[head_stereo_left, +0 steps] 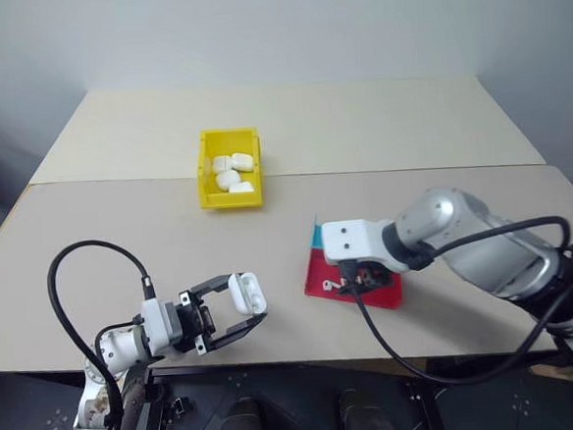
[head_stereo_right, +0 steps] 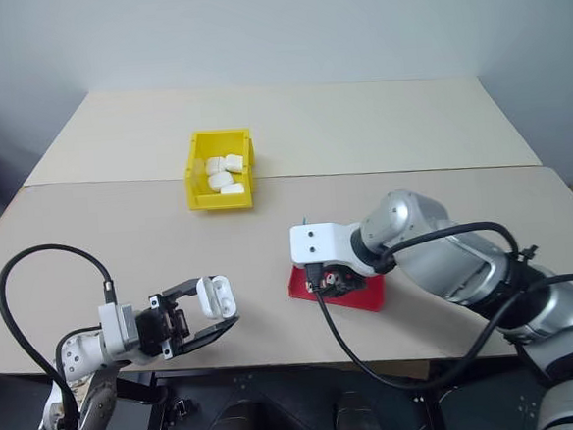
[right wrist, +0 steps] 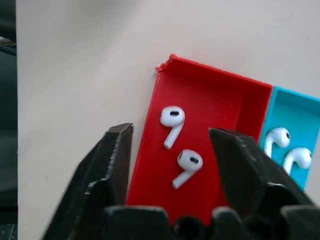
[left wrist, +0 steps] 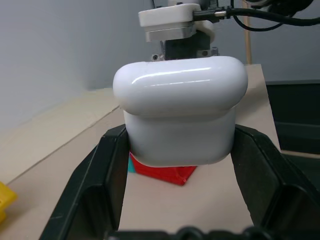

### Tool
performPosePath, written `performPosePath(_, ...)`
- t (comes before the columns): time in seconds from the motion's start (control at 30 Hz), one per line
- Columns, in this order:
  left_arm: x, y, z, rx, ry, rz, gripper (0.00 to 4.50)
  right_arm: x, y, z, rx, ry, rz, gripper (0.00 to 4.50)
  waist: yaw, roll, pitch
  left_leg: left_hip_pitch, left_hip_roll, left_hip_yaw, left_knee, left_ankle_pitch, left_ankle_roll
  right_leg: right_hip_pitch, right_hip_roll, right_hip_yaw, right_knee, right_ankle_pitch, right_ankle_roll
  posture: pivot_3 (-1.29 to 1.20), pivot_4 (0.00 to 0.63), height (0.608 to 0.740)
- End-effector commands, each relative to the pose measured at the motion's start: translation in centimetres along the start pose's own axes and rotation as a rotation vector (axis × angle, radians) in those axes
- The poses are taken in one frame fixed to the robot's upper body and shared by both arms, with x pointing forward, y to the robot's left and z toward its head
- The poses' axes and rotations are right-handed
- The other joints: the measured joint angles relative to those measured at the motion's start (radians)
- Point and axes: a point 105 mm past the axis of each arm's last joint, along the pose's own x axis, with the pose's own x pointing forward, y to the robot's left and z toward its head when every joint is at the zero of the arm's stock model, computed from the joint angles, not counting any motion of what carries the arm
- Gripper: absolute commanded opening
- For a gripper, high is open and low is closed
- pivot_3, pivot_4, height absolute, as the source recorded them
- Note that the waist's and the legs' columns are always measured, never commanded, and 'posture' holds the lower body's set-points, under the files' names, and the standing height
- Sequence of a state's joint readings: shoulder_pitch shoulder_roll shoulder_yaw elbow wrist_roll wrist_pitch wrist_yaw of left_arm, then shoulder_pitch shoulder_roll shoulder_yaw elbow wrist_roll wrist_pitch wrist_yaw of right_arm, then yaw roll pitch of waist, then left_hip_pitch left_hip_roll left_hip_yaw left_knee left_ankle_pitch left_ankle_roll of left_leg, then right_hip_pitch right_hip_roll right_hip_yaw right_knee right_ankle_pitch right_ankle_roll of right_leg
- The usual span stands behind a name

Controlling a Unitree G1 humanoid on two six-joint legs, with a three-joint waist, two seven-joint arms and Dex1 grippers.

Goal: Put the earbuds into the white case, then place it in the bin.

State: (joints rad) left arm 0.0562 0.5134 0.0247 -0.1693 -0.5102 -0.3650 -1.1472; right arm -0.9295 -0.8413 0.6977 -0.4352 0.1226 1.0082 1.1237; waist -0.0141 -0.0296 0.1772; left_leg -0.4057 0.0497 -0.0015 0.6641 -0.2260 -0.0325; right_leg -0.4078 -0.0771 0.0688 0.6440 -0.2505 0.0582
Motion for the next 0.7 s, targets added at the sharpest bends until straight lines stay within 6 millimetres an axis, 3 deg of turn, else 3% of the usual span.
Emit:
performPosePath(0.03, 0.2, -0.2, 1.6, 0.047, -0.036, -0.013, 2.77, -0.1, -0.9, 0.3, 0.024, 0.017, -0.059, 2.71, 0.0, 0.0, 0.0, 0.0, 0.0, 0.0, 0.0, 0.0, 0.0, 0.0, 0.0, 0.0, 0.0, 0.0, 0.0, 0.0, 0.15, 0.74)
performPosePath(0.37, 0.3, -0.1, 1.2, 0.057, -0.014, -0.043, 2.77, 1.3, -0.6, -0.4, 0.057, 0.064, -0.052, 2.71, -0.004, 0.0, 0.0, 0.001, 0.0, 0.0, 0.0, 0.0, 0.0, 0.0, 0.0, 0.0, 0.001, 0.0, 0.0, 0.0, 0.15, 0.74)
performPosePath(0.7, -0.6, -0.6, -0.1, 0.07, 0.072, -0.096, 2.77, 1.9, -0.8, 0.2, 0.094, 0.067, -0.062, 2.71, -0.005, 0.0, 0.0, 0.001, 0.0, 0.0, 0.0, 0.0, 0.0, 0.0, 0.0, 0.0, 0.001, 0.0, 0.0, 0.0, 0.15, 0.74)
